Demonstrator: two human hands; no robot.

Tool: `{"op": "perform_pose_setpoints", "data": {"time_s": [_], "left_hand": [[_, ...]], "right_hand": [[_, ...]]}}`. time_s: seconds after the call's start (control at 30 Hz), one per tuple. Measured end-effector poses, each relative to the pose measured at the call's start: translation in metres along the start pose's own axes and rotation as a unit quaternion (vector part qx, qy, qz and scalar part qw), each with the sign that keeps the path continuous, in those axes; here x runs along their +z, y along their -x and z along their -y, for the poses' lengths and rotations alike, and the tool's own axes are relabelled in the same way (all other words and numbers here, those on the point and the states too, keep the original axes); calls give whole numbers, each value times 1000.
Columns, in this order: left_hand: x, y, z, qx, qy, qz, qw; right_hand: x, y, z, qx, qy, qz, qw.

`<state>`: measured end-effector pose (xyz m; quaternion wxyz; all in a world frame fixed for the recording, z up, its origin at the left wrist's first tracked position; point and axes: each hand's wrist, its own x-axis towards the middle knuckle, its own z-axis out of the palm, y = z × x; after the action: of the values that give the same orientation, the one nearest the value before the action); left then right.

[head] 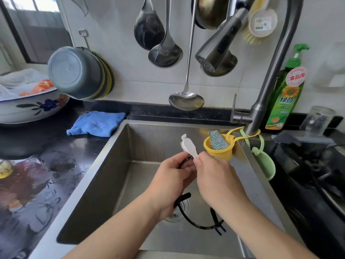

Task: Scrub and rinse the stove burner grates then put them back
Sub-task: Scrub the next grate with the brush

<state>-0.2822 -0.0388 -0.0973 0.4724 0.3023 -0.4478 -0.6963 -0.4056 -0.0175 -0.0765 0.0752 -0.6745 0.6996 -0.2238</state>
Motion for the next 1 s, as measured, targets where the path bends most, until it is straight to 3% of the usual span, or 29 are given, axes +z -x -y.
{"op": "perform_pose_setpoints", "data": {"time_s": [0.27, 0.63, 0.87, 1.0], "left_hand": [[-8, -5, -11, -4, 127, -108, 986], [-4, -5, -3, -4, 38, -57, 998], [-12, -7, -13, 11, 97, -128, 987], [-4, -4, -8, -15, 66, -80, 994]], "right_hand": [[3, 3, 0, 18, 22, 33, 999], [-1, -3, -1, 7, 15, -5, 1000], [4, 1, -4, -3, 23, 34, 999], [-1, -3, 1, 8, 20, 8, 1000]]}}
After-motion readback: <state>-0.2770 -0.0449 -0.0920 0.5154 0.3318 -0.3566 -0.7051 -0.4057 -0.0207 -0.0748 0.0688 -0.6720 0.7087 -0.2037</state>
